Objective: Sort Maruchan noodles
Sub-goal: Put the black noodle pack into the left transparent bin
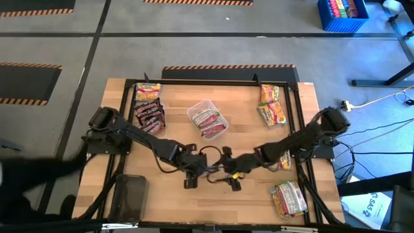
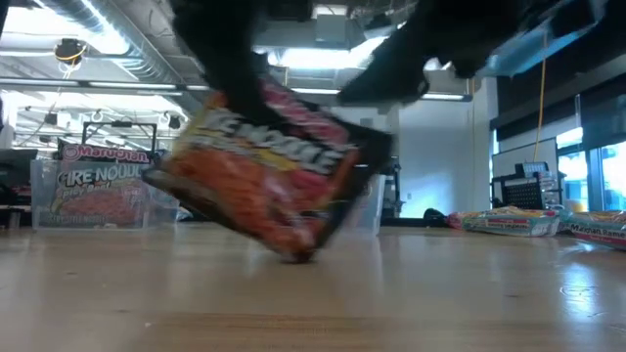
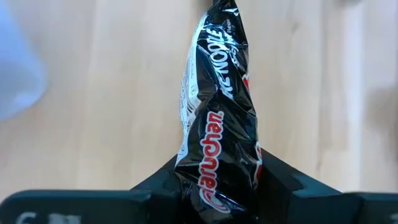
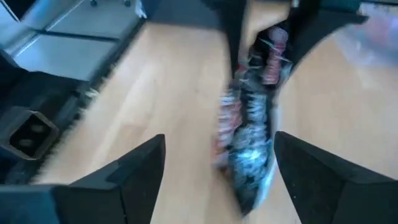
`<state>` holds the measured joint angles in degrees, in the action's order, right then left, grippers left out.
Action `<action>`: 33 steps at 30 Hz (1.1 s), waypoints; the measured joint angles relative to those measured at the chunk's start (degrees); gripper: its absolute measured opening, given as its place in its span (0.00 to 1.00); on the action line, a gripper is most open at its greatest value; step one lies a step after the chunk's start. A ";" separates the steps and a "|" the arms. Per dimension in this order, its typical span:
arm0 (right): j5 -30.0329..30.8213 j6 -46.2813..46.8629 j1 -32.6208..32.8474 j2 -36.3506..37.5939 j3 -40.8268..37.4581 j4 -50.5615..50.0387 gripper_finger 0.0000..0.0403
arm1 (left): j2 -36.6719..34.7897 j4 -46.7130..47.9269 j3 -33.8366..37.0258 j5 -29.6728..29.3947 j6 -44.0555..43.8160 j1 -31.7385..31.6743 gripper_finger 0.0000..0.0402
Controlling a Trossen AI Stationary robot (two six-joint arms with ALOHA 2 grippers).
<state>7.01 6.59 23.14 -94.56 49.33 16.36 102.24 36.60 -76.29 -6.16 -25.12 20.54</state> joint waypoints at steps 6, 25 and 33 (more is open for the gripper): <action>6.50 -0.31 3.01 5.93 -3.95 -3.99 0.71 | -3.75 11.53 0.02 -3.11 -5.08 3.40 0.28; 8.89 1.98 3.09 8.92 -10.94 2.41 0.71 | -36.63 27.42 16.48 -22.70 -23.26 8.03 0.28; 8.87 0.62 3.09 8.92 -10.94 3.22 0.71 | -50.59 33.26 21.09 -23.71 -26.37 7.84 0.28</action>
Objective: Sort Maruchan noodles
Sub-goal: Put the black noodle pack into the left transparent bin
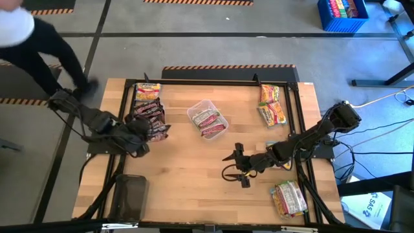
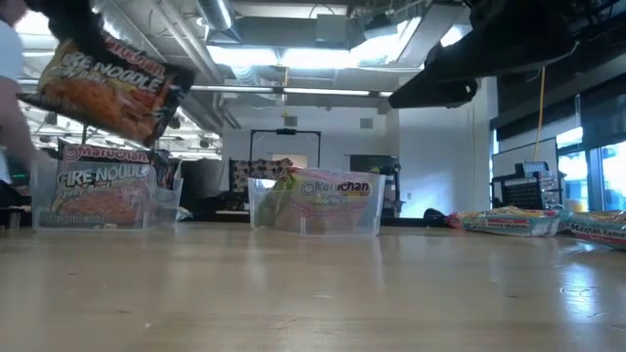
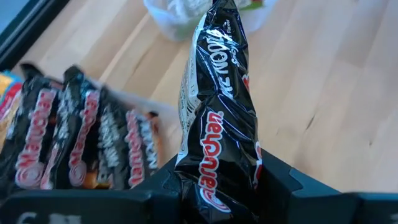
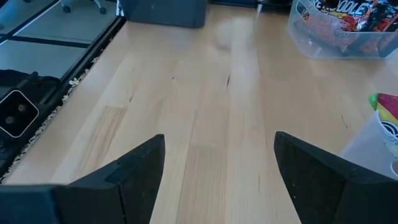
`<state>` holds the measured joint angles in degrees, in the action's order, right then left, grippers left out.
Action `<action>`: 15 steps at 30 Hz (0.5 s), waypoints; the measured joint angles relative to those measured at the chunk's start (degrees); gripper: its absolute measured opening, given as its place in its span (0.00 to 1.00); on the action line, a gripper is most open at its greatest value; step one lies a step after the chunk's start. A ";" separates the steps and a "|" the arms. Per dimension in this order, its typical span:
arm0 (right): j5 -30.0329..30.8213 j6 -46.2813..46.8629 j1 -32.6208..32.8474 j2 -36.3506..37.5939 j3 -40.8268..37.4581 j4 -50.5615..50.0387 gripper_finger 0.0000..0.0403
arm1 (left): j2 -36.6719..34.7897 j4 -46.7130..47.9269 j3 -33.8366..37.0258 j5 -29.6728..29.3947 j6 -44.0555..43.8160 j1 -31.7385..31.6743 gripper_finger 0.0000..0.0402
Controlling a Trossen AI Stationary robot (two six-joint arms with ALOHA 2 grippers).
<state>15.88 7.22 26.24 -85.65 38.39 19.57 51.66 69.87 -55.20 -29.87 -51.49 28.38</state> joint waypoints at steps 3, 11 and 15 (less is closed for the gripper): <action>0.00 -0.01 0.00 0.00 0.00 -0.01 0.71 | -2.78 1.11 3.11 -0.04 -0.84 0.02 0.28; -0.02 -0.04 0.00 0.00 0.00 0.18 0.71 | -4.08 0.43 10.13 -1.13 -0.65 -1.96 0.28; -0.02 -0.07 0.00 -0.02 0.00 0.42 0.71 | -4.04 -3.56 13.05 -1.05 1.92 -3.45 0.28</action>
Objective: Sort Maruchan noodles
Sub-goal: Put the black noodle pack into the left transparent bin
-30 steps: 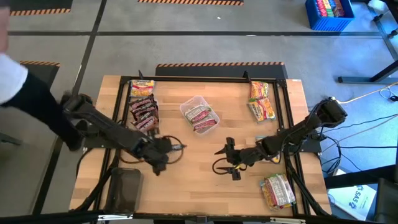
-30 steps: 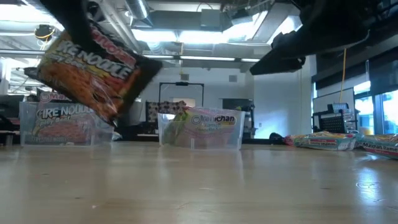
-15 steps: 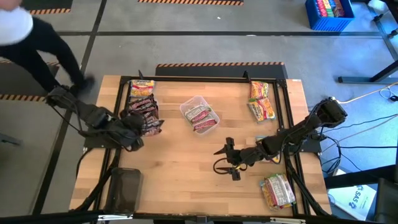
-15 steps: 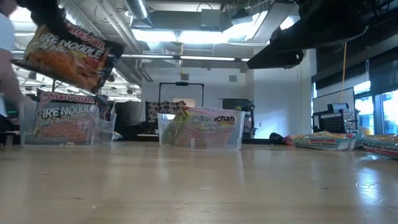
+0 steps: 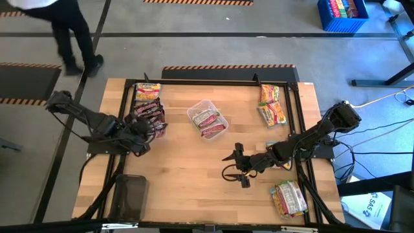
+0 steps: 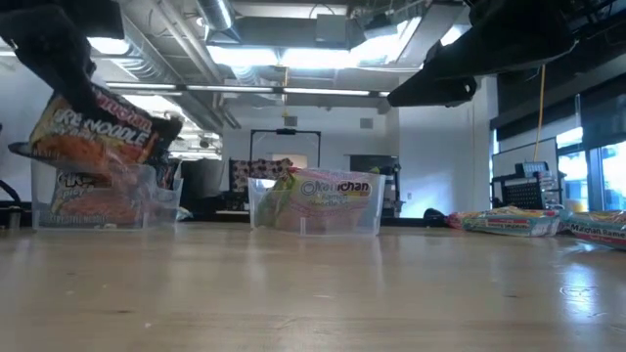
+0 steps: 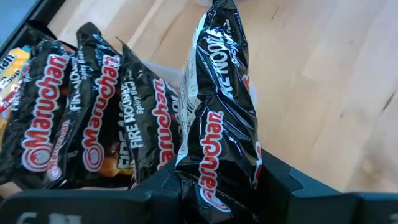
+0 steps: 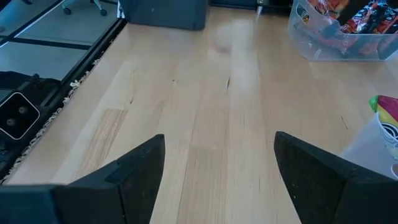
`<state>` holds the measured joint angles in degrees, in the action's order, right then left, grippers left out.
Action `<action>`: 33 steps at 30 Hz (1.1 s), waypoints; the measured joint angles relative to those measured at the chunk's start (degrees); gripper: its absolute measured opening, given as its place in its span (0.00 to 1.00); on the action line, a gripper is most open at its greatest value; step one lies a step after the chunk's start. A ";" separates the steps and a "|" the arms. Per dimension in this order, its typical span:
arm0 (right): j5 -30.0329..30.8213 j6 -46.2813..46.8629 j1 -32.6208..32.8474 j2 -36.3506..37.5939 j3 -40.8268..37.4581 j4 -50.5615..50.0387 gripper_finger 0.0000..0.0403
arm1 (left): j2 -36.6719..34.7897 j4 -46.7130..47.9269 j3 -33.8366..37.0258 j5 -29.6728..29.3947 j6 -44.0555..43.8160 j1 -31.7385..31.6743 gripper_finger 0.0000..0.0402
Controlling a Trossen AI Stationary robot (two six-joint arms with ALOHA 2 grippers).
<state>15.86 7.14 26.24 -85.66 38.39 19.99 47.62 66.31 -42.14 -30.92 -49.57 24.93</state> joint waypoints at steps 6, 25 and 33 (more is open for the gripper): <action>-0.02 0.00 0.00 -0.05 0.00 0.00 0.71 | -0.02 -2.94 3.43 -1.09 0.62 -1.89 0.28; -0.56 0.02 0.00 -0.07 0.04 0.97 0.71 | 0.00 -8.76 9.82 -2.85 -0.84 -2.54 0.28; -1.56 0.87 0.00 -0.07 0.04 0.94 0.71 | -0.02 -7.80 11.08 1.76 -7.42 -2.54 0.36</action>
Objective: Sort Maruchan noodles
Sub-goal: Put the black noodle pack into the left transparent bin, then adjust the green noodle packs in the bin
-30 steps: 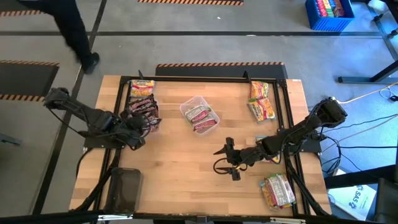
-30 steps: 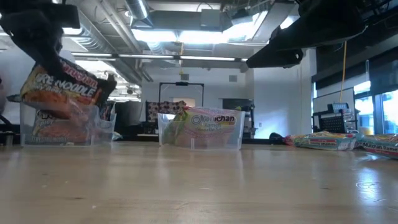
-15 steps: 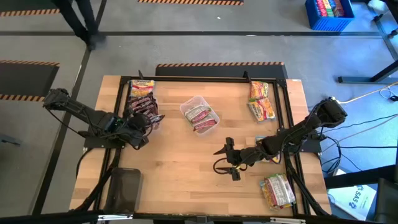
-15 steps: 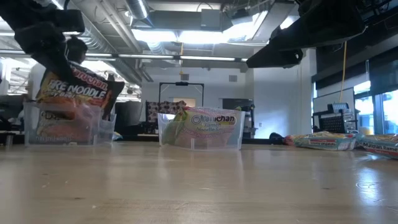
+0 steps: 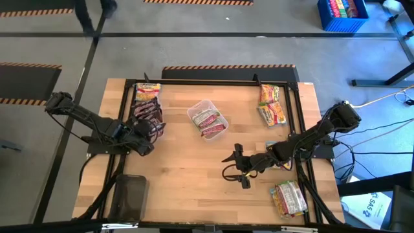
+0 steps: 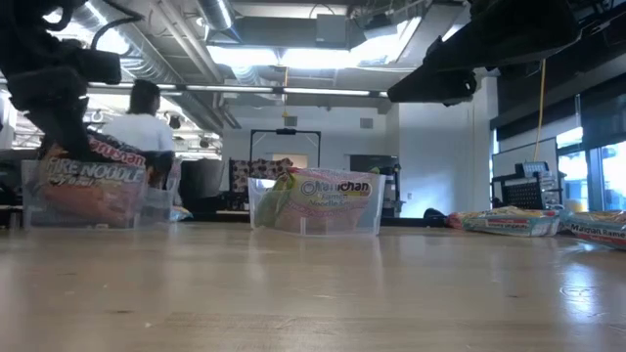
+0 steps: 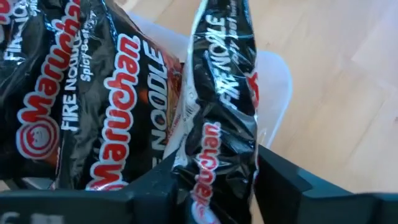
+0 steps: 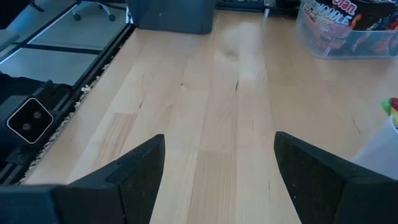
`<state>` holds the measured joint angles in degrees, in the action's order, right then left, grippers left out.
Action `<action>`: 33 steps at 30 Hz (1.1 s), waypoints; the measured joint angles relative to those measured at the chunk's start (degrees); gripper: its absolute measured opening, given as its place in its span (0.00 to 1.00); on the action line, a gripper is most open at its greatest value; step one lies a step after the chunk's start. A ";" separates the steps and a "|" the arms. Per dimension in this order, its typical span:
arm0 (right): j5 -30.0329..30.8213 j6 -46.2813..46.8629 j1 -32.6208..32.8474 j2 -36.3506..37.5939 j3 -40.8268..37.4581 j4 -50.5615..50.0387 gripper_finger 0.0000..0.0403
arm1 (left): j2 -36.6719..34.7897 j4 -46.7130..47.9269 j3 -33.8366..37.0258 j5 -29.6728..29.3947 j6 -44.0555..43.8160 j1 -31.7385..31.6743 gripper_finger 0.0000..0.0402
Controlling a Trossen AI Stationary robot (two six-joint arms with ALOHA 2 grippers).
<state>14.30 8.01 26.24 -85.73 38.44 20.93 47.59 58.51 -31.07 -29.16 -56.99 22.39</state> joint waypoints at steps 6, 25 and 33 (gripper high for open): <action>0.27 1.01 0.00 0.00 0.00 0.00 0.71 | 0.02 2.72 -1.87 4.90 -1.15 -0.28 0.47; 4.27 1.09 0.00 0.00 0.00 -0.57 0.71 | -0.05 -12.28 -13.50 -1.64 11.84 -0.37 0.47; 6.30 2.47 0.00 0.00 0.14 -1.04 0.71 | 6.33 -42.32 -7.47 2.12 21.50 0.85 0.47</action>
<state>20.60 10.48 26.24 -85.73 38.57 19.89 53.92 16.20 -38.54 -27.05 -35.49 23.25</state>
